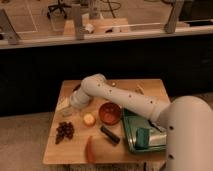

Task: Place grapes in red bowl

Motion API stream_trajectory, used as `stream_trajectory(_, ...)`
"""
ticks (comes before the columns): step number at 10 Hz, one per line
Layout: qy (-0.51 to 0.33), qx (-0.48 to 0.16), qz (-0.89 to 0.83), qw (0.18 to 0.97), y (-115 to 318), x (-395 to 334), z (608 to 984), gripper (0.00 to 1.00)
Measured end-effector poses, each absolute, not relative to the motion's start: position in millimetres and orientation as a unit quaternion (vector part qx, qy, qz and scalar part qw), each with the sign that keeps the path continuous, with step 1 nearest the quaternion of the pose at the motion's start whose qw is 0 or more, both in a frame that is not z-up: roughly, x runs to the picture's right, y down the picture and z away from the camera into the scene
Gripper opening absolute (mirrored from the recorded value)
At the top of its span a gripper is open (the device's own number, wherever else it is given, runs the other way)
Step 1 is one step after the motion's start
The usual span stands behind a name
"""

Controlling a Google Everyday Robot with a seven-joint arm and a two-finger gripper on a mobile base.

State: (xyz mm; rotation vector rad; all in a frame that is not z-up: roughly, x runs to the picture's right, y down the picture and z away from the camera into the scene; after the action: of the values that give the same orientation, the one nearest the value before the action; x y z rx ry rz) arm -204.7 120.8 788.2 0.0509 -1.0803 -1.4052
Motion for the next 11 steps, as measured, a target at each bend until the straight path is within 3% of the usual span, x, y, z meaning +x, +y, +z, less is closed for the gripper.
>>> stream_trajectory(11, -0.505, 0.015, -0.639, 0.58, 161.8, -212.1, 800.9, 0.8)
